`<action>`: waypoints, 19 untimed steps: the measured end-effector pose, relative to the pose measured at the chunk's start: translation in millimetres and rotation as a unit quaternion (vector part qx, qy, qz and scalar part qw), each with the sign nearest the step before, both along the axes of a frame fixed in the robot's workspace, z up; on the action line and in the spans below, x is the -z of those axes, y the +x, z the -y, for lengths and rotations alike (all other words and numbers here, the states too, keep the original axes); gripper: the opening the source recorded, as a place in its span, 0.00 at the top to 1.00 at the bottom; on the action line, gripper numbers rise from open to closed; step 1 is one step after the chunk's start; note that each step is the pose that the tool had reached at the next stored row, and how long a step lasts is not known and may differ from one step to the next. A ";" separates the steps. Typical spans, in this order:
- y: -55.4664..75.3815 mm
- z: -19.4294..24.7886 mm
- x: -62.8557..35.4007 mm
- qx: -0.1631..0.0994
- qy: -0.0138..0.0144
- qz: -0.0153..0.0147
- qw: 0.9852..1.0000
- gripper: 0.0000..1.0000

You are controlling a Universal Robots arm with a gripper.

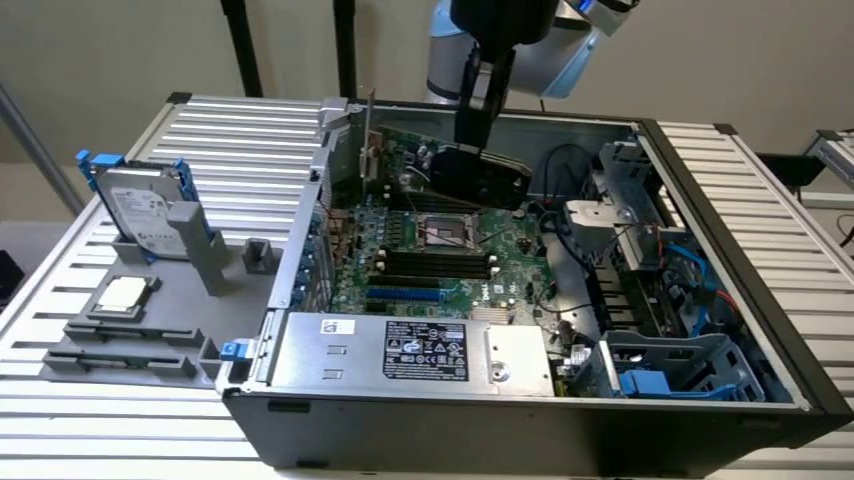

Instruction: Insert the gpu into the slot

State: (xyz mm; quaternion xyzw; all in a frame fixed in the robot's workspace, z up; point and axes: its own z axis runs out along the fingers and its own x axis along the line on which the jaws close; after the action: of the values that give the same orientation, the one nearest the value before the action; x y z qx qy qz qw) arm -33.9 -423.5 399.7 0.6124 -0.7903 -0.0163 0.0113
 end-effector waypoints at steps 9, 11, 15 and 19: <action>-0.1 0.0 9.2 -0.079 0.003 0.003 0.997 0.74; -0.9 0.0 12.0 -0.091 0.004 0.004 0.996 0.74; -5.8 0.2 19.2 -0.103 0.007 0.005 0.995 0.74; -10.0 2.4 26.4 -0.105 0.008 0.005 0.994 0.74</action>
State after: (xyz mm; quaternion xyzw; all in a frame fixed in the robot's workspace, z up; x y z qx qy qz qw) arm -43.9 -425.9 373.3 0.6923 -0.7214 -0.0179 0.0042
